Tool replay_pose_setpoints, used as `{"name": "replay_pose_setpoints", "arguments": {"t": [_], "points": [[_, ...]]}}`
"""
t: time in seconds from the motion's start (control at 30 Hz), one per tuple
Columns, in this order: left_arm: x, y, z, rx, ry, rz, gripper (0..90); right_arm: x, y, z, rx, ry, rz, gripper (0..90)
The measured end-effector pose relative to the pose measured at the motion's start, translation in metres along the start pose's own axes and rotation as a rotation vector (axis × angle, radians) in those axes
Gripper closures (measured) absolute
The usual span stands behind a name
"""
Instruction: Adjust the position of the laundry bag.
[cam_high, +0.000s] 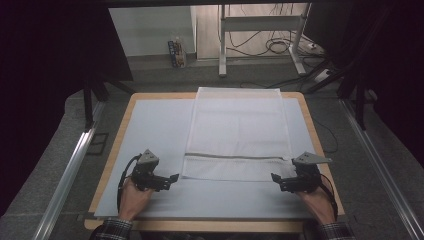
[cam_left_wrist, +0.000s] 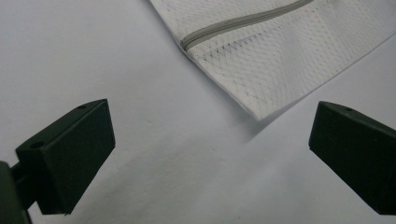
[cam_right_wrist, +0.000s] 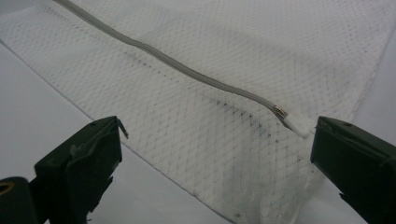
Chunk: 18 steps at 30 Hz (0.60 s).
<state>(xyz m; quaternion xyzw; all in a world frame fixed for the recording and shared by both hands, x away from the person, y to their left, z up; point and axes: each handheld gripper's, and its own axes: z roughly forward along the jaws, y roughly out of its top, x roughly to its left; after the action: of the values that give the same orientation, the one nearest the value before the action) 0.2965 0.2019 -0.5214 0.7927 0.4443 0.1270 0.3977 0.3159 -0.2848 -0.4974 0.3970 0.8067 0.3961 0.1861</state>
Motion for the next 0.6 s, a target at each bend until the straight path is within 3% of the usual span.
{"name": "replay_pose_setpoints", "arguments": {"t": [0.13,0.23,0.37,0.6], "points": [[-0.002,0.004,0.005,0.031,0.026,0.026,0.4,0.000,0.001,0.002,0.003,0.006,0.021,0.0],[-0.002,0.009,0.007,0.025,0.003,0.021,0.4,-0.001,0.003,0.003,-0.004,0.004,0.031,0.0],[-0.002,0.015,0.013,0.028,0.007,0.033,2.1,-0.003,0.005,0.003,0.010,-0.011,0.034,0.4],[-0.003,0.027,0.023,0.052,0.052,0.088,7.9,-0.010,0.008,0.002,0.033,-0.029,0.034,11.1]]}}
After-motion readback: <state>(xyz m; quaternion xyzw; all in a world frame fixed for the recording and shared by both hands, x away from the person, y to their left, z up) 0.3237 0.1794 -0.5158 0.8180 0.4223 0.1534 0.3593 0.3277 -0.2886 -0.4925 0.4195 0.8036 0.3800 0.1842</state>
